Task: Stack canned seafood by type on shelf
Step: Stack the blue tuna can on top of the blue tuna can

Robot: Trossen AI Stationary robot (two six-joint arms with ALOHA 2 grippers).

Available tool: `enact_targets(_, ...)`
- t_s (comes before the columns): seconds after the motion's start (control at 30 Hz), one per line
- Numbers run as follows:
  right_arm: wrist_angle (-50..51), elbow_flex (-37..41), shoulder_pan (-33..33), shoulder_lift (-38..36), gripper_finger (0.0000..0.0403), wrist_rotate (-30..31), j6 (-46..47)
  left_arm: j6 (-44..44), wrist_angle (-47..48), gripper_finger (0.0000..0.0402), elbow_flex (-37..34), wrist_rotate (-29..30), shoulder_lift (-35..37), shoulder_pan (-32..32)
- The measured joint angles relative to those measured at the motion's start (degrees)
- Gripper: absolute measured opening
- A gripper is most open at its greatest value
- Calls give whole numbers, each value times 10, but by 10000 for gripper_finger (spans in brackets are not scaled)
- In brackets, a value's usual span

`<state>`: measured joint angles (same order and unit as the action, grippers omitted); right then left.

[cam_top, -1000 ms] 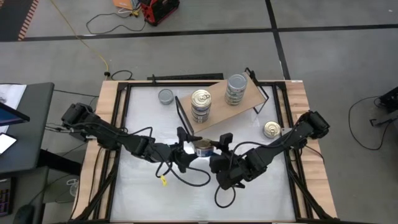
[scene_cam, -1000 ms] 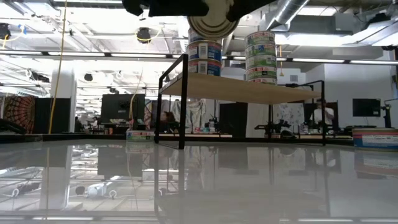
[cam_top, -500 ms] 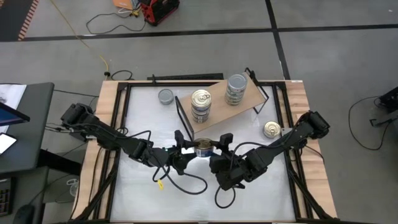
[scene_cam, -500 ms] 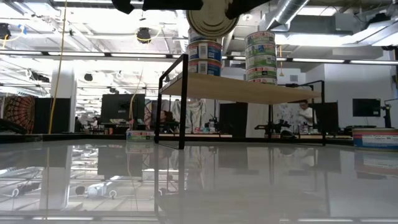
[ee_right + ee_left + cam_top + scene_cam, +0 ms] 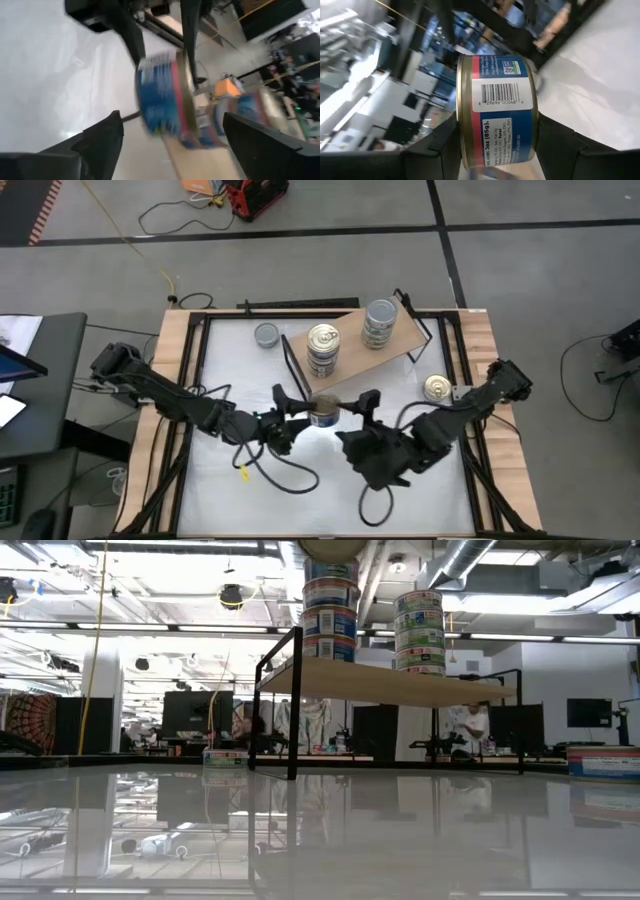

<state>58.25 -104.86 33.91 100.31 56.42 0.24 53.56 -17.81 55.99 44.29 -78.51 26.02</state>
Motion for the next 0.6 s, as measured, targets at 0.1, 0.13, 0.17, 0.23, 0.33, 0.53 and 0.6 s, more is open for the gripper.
enact_targets(0.1, 77, -45, 26, 0, 373, 71, 47, 30, 1, 196, 0, 9, 33, 0)
enact_targets(0.13, 102, -56, 34, -1, 371, 93, 67, 44, 1, 196, 0, 12, 42, -2)
enact_targets(0.17, 125, -64, 41, -1, 369, 108, 92, 65, 1, 196, 0, 12, 49, -5)
enact_targets(0.23, 163, -70, 48, -1, 365, 118, 148, 112, 1, 196, 0, 9, 67, -13)
enact_targets(0.33, 226, -70, 47, 2, 362, 112, 262, 183, -9, 196, 0, -17, 86, -43)
enact_targets(0.53, 314, -19, 43, -11, 360, 107, 455, 329, -55, 196, 0, -89, 91, -120)
enact_targets(0.6, 314, 15, 46, -29, 360, 107, 473, 369, -78, 197, 0, -109, 92, -146)
